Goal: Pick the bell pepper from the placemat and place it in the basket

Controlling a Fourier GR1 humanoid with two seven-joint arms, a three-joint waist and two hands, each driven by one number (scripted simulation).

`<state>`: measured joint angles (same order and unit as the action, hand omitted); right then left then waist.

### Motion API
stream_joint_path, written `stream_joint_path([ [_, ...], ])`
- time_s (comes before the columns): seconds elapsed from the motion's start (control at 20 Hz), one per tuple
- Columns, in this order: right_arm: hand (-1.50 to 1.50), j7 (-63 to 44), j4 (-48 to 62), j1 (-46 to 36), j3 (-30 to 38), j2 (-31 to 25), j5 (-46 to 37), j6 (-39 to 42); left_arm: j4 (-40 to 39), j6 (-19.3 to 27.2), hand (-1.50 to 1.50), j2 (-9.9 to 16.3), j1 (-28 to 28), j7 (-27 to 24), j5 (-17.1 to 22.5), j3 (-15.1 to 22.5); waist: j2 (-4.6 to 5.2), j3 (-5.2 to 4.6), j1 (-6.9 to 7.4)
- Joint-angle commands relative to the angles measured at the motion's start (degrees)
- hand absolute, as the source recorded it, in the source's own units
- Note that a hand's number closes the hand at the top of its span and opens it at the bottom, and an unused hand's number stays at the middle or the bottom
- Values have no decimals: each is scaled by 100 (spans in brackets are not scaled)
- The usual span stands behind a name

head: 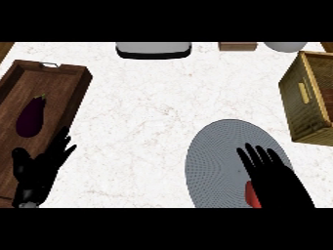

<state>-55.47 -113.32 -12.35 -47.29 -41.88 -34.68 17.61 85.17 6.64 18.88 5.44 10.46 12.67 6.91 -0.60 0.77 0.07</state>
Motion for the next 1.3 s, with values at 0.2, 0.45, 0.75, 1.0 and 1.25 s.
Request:
stream_joint_path([
  [0.2,-150,-29,104,101,265,96,-105,242,-80,117,0,-70,294,597,-198,194,58,-76,10],
  [0.45,-150,21,199,334,83,322,-545,69,-177,89,0,-155,188,659,-163,131,57,-76,-12],
  [0.75,150,351,445,591,86,314,-766,-2,-349,-163,0,-24,369,232,-158,-77,58,-77,2],
  [1.0,150,1090,776,425,-91,-81,-1363,-160,-453,-139,0,-152,150,304,-189,-33,65,-75,-21],
  [1.25,150,1033,812,285,-78,243,-1482,-7,-483,-200,0,-82,371,293,-201,-120,66,-79,8],
])
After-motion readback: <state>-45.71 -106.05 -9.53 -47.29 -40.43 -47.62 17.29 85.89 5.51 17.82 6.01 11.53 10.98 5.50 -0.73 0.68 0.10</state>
